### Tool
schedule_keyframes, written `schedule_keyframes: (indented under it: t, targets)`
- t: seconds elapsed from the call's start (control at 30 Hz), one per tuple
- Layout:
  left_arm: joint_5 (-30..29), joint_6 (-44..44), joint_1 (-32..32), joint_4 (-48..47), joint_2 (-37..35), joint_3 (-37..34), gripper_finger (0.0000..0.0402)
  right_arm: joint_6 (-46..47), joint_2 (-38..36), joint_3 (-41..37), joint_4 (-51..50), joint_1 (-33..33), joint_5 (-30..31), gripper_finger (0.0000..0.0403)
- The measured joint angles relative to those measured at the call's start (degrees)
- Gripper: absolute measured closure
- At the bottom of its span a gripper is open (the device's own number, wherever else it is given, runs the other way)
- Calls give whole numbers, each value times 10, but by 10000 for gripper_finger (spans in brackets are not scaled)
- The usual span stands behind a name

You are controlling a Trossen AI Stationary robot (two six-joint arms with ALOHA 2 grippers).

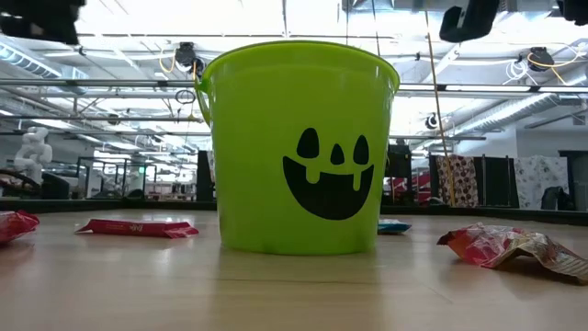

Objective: Sort candy by brand, put in halloween buckets
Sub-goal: Put blue chocolate bar into the green bucket

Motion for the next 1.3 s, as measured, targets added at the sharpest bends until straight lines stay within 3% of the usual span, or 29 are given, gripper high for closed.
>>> schedule_keyframes:
  t: [0.23, 0.5, 0.9, 1.03, 1.13, 1.3]
  targets:
    - [-63, -77, -49, -28, 10, 0, 204, 4, 78, 71, -90, 8, -41, 403]
    - [-69, -83, -66, -23, 61, 0, 204, -17, 172, 176, -208, 8, -66, 403]
    - [-56, -87, -68, 62, 112, 0, 204, 57, 229, 194, -212, 8, -66, 392]
    - [-7, -202, -75, 64, 122, 0, 204, 58, 221, 194, -210, 8, -65, 360]
    - [-2, -303, -84, 72, 140, 0, 204, 59, 218, 194, -206, 5, -65, 331]
    - [7, -379, -94, 91, 174, 0, 204, 56, 219, 194, -211, 4, -65, 291]
